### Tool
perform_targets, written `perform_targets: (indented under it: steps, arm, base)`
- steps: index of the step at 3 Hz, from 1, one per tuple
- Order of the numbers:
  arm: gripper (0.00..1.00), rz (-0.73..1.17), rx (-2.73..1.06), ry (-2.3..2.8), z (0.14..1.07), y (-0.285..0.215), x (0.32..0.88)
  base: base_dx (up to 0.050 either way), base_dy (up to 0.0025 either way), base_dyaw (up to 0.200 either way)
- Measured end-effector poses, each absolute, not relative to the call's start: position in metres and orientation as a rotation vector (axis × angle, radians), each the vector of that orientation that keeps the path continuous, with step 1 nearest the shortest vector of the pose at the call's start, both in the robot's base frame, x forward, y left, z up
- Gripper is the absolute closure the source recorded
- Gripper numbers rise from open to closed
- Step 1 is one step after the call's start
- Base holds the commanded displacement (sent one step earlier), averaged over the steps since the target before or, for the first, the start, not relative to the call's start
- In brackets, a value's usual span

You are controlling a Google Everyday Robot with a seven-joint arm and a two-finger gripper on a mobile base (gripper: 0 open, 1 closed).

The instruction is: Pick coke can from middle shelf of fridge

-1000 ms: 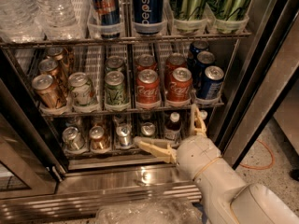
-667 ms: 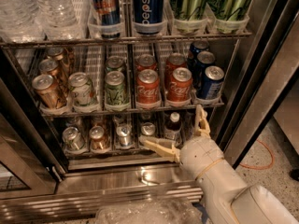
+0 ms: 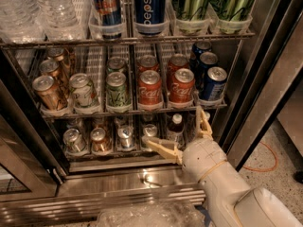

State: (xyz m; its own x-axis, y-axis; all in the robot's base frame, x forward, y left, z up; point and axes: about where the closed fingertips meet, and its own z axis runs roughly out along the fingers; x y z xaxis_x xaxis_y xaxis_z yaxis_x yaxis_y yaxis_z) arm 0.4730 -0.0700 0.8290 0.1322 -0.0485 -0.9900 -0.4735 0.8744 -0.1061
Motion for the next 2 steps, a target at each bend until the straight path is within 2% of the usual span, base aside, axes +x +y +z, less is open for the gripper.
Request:
perform_targets:
  steps: [1, 2]
  arm:
    - [0.2, 0.322, -0.449, 1.416, 0.8289, -0.07, 0.4729]
    - [0.06, 0.322, -0.449, 1.416, 0.8289, -0.07, 0.4729]
  base:
    - [0.0, 0.0, 0.0]
    - [0.0, 0.0, 0.0]
